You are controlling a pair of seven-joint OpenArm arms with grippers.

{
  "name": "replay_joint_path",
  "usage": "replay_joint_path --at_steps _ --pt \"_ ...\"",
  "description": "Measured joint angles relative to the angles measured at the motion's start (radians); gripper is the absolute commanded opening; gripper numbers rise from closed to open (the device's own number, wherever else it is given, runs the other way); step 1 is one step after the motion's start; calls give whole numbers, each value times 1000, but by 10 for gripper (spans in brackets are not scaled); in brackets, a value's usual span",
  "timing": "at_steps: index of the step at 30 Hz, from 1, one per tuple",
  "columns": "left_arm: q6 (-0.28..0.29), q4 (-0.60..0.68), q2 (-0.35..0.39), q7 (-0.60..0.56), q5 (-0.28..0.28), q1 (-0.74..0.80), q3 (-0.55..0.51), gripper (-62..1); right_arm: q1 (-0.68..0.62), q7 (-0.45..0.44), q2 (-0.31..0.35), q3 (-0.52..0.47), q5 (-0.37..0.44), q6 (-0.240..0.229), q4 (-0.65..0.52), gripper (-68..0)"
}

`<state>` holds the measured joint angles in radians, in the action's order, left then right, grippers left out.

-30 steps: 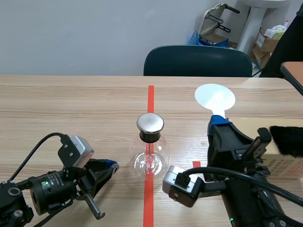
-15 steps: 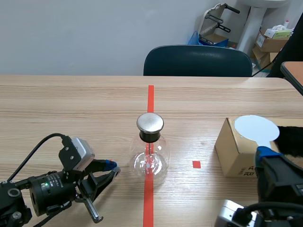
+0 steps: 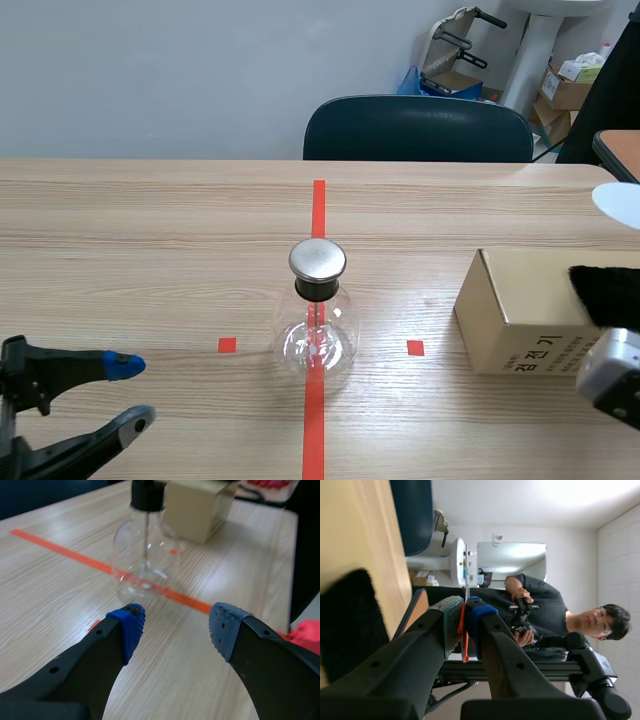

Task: Do the electroscope experiment

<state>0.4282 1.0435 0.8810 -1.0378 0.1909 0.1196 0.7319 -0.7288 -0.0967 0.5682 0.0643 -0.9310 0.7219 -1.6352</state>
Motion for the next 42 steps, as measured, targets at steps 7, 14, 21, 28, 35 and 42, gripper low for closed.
replay_joint_path --at_steps 7,14,21,28,35,42 --pt "0 121 145 -193 0 156 0 -294 7 -232 -1 -84 154 0 35 -655" --pt "-51 183 188 -229 0 242 0 -294 103 -445 -123 -171 155 0 221 -655" --pt "-87 185 188 -232 9 249 0 -294 105 -607 -214 -249 154 0 339 -655" --pt "-106 183 185 -264 15 249 0 -272 136 -709 -275 -323 143 0 445 -655" --pt "-106 182 186 -299 15 249 0 -197 164 -727 -302 -371 103 3 500 -656" --pt "-106 182 185 -291 15 249 0 -197 216 -715 -317 -401 18 4 575 -656"
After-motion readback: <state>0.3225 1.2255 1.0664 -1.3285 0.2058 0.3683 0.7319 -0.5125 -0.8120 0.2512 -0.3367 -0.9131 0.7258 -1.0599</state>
